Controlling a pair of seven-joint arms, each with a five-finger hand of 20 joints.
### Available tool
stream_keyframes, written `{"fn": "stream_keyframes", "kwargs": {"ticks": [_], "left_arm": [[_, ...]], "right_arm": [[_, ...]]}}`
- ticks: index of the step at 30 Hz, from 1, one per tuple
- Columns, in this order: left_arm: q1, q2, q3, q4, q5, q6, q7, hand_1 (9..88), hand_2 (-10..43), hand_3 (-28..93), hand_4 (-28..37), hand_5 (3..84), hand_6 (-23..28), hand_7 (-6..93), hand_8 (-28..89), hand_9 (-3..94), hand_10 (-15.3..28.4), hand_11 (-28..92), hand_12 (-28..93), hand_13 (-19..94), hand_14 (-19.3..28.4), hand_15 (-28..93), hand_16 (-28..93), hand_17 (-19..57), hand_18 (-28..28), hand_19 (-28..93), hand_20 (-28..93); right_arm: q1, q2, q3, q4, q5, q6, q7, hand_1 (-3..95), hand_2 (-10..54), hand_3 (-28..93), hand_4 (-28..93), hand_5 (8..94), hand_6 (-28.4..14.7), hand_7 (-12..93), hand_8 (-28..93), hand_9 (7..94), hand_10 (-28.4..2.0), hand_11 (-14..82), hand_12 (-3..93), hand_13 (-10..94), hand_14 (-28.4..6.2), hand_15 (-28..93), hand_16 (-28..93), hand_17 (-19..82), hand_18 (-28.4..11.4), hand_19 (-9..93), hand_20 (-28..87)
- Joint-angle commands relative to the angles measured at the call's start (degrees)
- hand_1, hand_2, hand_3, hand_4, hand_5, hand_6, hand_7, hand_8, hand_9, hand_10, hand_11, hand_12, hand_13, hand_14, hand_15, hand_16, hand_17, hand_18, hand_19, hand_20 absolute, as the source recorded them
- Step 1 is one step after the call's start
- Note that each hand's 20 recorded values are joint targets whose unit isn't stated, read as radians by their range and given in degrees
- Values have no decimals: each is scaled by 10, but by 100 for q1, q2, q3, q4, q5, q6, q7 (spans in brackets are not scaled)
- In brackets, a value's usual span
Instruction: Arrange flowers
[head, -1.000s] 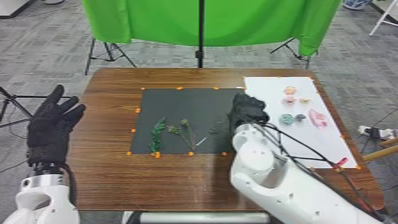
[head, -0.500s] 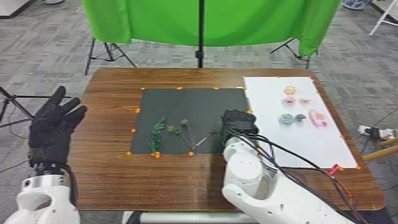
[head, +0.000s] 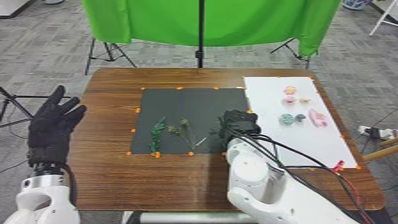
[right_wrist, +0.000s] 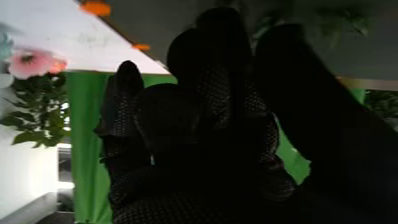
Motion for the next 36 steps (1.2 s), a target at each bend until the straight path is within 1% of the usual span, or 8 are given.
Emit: {"fn": "stream_keyframes", "kwargs": {"ticks": [1,7,11,15,18,20,25,36], "left_arm": [[131,6,-42,-30,-56,38,32,227,65,830,-276,340,67,74,-82,316,184,235,101,195,260,549,-110,-102,259,516,52],[-27,-2,20,35,-60,44,-30,228,66,830,-276,340,67,73,-82,316,185,234,100,195,259,549,-109,-102,259,515,52],[-144,71,81,88,-72,31,-37,226,67,827,-279,340,67,74,-82,316,184,233,101,195,259,549,-109,-102,259,516,52],[-164,134,100,107,-141,72,11,222,68,823,-281,340,67,74,-82,316,185,233,101,194,260,549,-110,-102,259,515,51],[-165,131,91,111,-152,56,6,214,73,819,-282,340,67,74,-82,316,184,233,101,195,259,548,-110,-102,259,515,51],[-137,186,99,100,-197,108,72,211,74,821,-282,340,67,73,-82,316,184,233,101,194,259,548,-109,-102,260,515,51],[-111,217,117,107,-252,118,131,210,74,821,-282,340,67,73,-82,316,184,232,101,195,260,547,-109,-101,259,515,51],[-12,77,74,93,-176,72,15,214,72,825,-283,339,66,74,-82,316,185,233,101,195,260,548,-108,-102,259,516,51]], "right_arm": [[-97,372,247,-401,-76,203,100,409,-95,705,-250,758,-74,190,-113,719,-195,547,239,711,-136,824,209,278,-283,925,186],[-394,931,1006,-590,15,889,-9,379,-95,712,-246,676,-88,159,-115,658,-213,534,227,663,-154,815,199,254,-284,893,178],[-673,1331,1548,-461,294,1450,-33,376,-95,737,-249,604,-69,148,-118,612,-211,508,206,610,-167,793,175,208,-284,860,175],[-882,1554,1921,-280,812,1712,-127,378,-95,762,-261,561,-61,157,-124,573,-213,515,198,572,-167,792,158,180,-283,837,183],[-1015,1665,2107,-198,1297,1745,-144,376,-95,779,-271,531,-56,166,-129,541,-214,522,193,544,-164,789,142,161,-280,804,189],[-1032,1729,2079,-71,1246,1763,-209,376,-95,787,-277,511,-50,174,-135,518,-216,518,183,523,-164,789,129,152,-280,789,198],[-941,1866,1863,161,1040,1842,-271,374,-95,794,-281,475,-33,185,-140,488,-221,507,176,493,-164,786,122,145,-282,775,206],[-503,1884,1159,634,626,1774,-420,373,-95,796,-283,444,3,200,-151,477,-214,497,166,481,-160,782,108,145,-284,742,217]]}}
